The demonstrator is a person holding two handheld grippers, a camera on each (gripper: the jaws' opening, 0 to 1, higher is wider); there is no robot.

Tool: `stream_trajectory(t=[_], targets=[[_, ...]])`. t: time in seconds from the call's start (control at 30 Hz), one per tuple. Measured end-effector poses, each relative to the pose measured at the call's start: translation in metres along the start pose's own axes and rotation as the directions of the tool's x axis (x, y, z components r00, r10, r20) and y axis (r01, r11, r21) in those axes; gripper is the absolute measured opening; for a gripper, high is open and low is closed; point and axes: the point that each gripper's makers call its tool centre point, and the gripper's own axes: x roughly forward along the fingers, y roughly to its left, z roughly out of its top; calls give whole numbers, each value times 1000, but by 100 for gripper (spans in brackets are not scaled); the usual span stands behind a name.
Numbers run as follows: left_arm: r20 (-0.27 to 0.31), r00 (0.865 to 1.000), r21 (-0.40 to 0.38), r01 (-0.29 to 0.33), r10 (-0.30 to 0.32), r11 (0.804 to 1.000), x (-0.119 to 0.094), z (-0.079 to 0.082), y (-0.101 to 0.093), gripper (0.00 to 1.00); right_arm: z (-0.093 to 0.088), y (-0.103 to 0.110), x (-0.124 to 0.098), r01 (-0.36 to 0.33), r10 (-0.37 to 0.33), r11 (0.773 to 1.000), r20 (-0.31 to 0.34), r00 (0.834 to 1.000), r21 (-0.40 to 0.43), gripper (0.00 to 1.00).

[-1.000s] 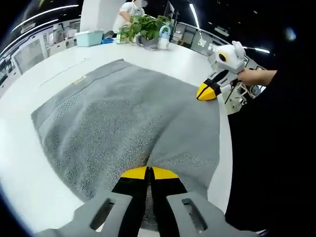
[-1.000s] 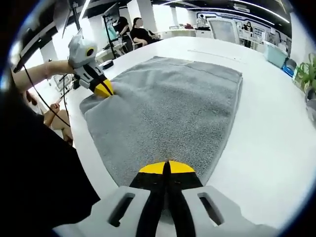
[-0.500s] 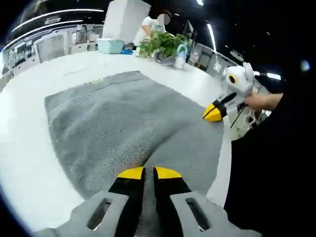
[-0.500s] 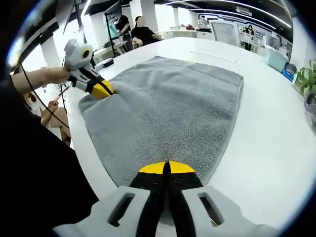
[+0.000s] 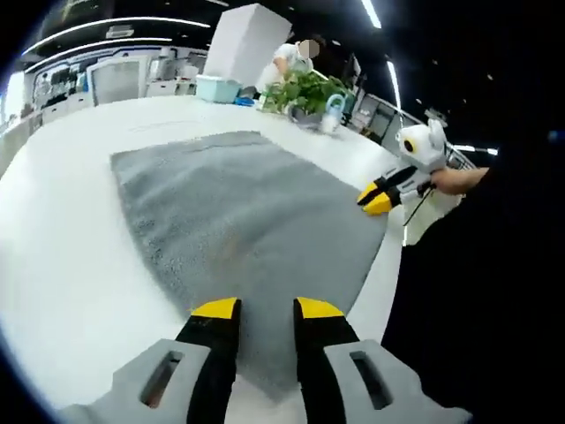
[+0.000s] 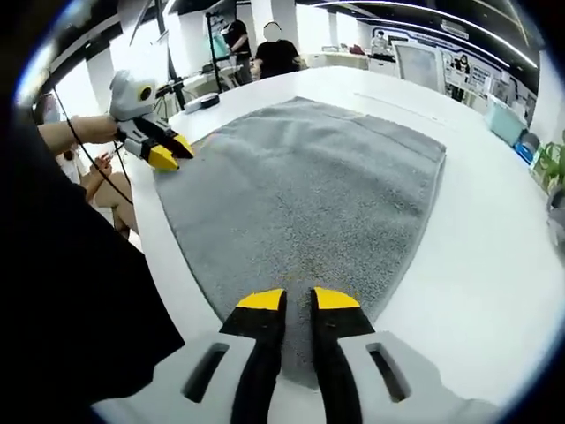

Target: Fold the towel on the table until its edges align and the towel forms a compact rectangular stack.

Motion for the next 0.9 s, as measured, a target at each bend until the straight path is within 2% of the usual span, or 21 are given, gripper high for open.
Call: stream_trajectory(t=[0.03, 0.13, 0.27, 0.5, 0.77, 0.9], targets=[[-19, 1000, 39, 3, -2, 999, -4, -4, -3, 26, -2, 2, -2, -6, 6, 1000, -6, 1000, -9, 13], [-36, 999, 64, 9, -6, 998, -9, -10, -8, 29, -11, 6, -7, -12, 11, 1000, -19, 1000, -28, 13], [-59, 998, 137, 25, -17, 990, -9, -14, -14, 37, -17, 9, -13, -24, 24, 1000, -7, 1000, -6, 15], [-117, 993, 216, 32, -7, 976, -12, -22, -19, 41, -23, 11, -17, -11, 11, 1000, -7, 1000, 4, 16], [-92, 996, 229, 18, 3, 973, -23, -31, -21, 38, -31, 12, -23, -11, 11, 1000, 4, 1000, 15, 17], [-86, 996, 229, -6, 26, 973, -25, -33, -22, 36, -35, 10, -25, 6, -6, 999, -16, 1000, -40, 14]])
